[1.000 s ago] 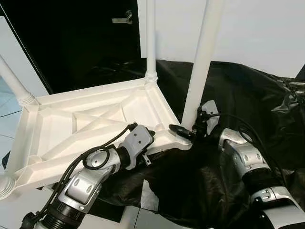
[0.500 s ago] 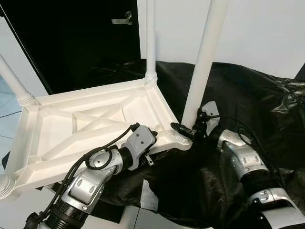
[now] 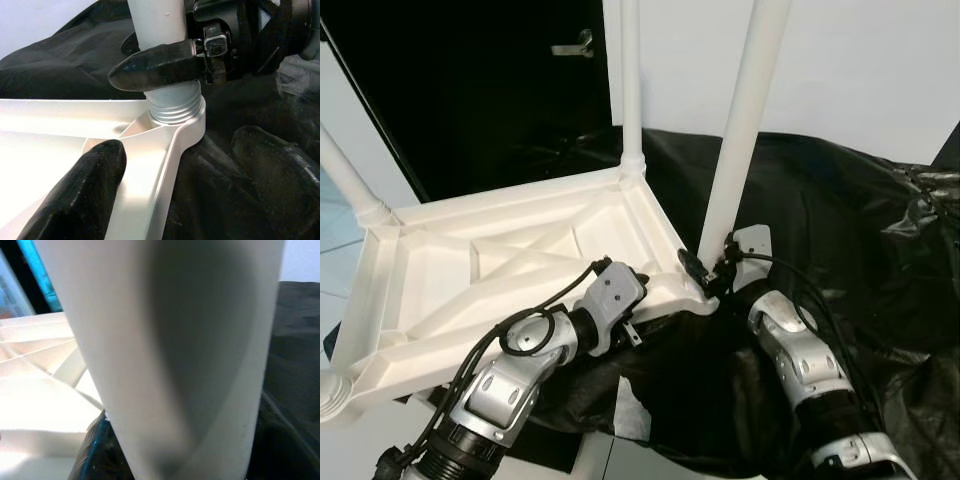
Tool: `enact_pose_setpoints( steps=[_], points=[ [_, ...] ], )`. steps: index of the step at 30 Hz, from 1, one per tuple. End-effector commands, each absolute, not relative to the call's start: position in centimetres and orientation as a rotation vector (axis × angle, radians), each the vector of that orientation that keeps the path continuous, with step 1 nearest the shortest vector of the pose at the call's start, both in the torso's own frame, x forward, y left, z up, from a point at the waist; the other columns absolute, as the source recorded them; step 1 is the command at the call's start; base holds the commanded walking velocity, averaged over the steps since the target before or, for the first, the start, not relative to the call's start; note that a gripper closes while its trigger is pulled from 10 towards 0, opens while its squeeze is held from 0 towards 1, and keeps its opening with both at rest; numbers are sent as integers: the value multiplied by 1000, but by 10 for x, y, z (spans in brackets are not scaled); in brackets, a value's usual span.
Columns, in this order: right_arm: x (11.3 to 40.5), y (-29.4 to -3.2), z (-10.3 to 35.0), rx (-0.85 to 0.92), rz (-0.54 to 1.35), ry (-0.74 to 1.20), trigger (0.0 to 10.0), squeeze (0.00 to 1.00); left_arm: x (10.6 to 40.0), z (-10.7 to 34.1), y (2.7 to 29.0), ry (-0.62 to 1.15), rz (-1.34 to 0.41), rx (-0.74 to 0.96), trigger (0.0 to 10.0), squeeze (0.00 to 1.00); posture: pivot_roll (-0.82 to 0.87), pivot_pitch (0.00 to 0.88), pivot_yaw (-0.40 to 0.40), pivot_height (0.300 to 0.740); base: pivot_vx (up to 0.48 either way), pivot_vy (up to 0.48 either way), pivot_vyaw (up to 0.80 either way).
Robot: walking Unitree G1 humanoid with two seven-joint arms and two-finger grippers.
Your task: Building children table
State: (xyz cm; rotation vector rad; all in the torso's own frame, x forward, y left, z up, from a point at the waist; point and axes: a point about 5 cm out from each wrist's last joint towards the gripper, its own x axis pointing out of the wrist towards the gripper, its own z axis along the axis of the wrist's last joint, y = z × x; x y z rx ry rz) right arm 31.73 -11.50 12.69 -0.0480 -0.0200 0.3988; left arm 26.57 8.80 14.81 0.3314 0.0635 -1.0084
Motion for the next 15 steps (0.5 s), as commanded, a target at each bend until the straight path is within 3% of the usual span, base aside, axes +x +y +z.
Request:
enact_pose_setpoints(
  steps=[1,7,15],
  points=[
    [311,-118,104,-49,346,92,10000,0,266,147,89,71,-1041,342,10000,0,9,0,8,740,0,0,0],
    [302,-106,106,35,135,86,10000,0,266,146,85,72,-1051,335,10000,0,5,0,4,740,0,0,0],
    [297,-98,111,81,133,57,10000,0,266,145,86,74,-1049,336,10000,0,2,0,8,740,0,0,0]
  ],
)
